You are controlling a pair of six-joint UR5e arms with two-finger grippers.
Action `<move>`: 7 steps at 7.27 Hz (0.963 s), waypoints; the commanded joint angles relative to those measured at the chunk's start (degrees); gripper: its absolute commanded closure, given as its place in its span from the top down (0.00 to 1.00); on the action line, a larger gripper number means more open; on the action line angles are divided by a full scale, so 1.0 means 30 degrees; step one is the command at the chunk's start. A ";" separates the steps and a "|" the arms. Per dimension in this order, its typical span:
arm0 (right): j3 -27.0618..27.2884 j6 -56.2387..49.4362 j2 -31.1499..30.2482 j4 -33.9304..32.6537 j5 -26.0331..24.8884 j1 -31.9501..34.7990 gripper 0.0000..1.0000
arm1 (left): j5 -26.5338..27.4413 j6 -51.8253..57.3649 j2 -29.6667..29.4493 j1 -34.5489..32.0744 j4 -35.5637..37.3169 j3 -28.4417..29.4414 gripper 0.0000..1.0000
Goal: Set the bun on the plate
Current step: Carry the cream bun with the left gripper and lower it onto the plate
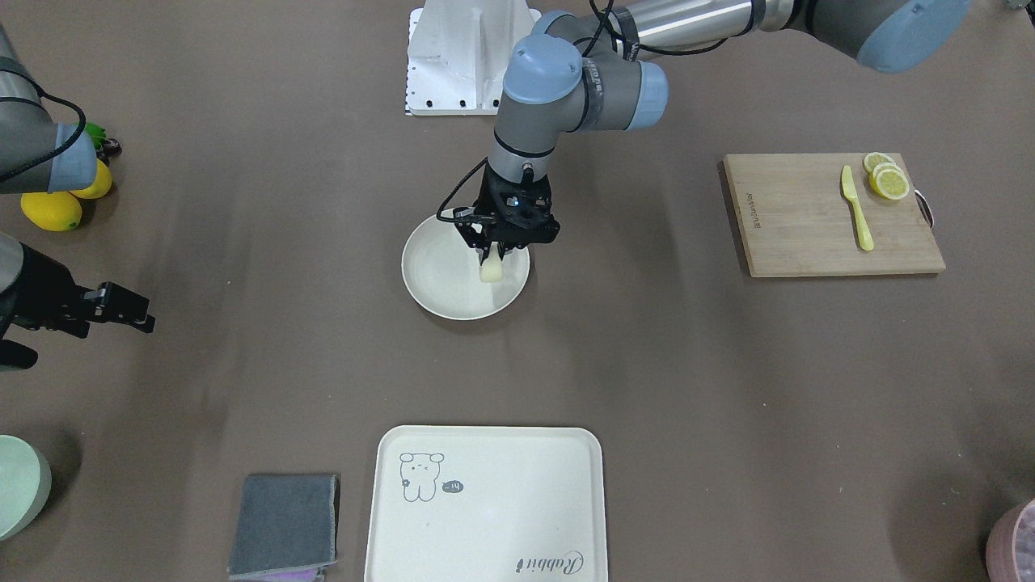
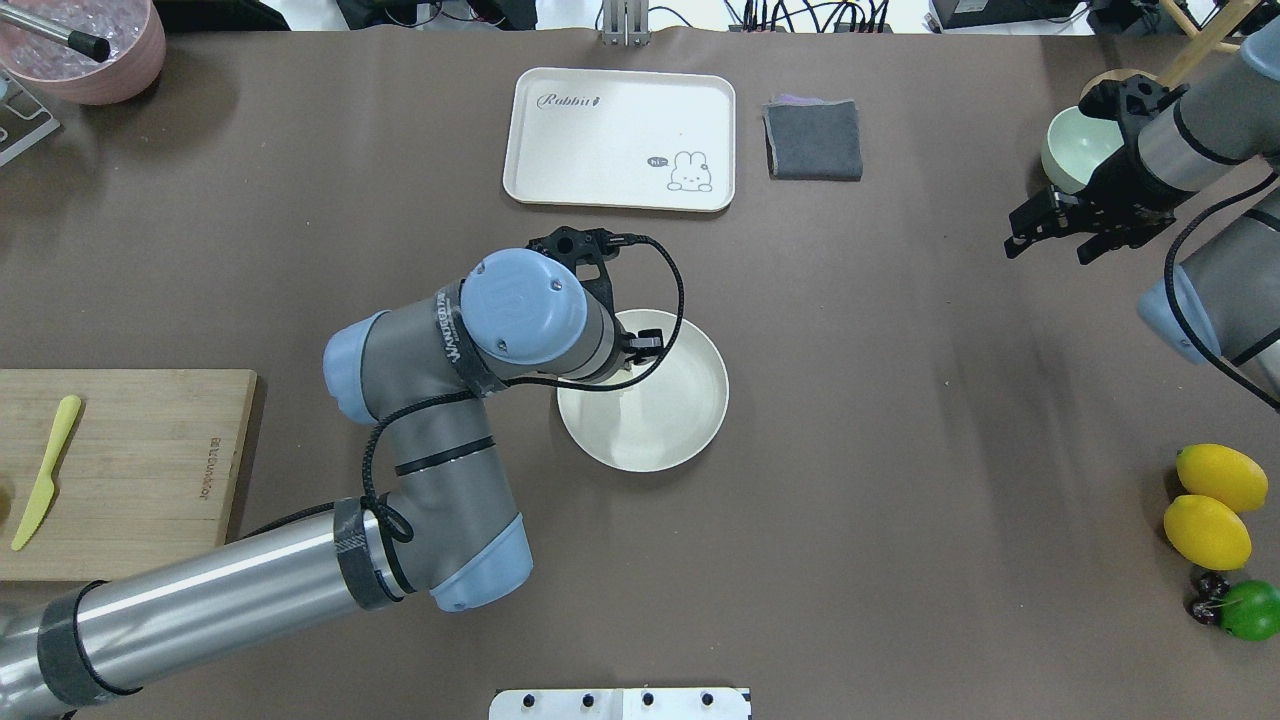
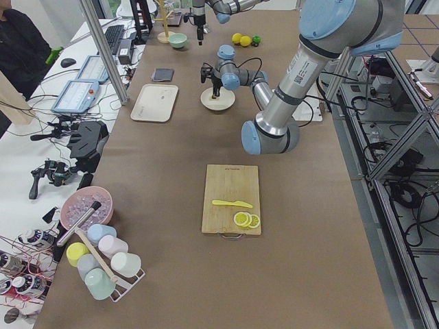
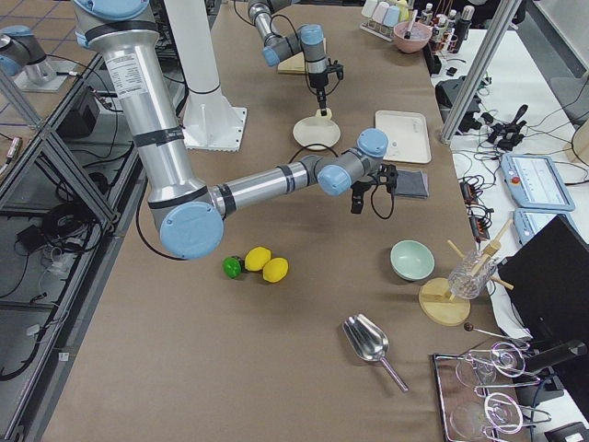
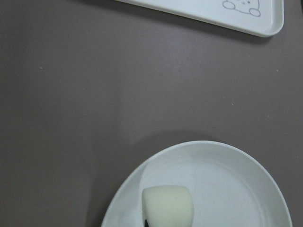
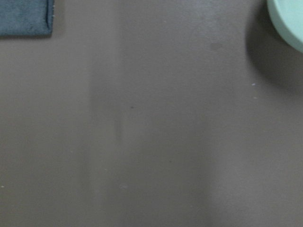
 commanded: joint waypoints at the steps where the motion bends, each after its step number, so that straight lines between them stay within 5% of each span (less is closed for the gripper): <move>1: -0.0015 -0.1056 -0.0756 -0.0103 -0.0005 0.0444 1.00 | 0.0808 -0.0242 -0.0614 0.0807 -0.0042 0.0959 0.32; 4: -0.0044 -0.1147 -0.0993 -0.0103 -0.0034 0.0473 1.00 | 0.1367 -0.0242 -0.0702 0.1221 -0.0101 0.1370 0.37; 7: -0.0044 -0.1147 -0.1022 -0.0103 -0.0034 0.0473 1.00 | 0.1367 -0.0009 -0.0791 0.1221 -0.0072 0.1313 0.98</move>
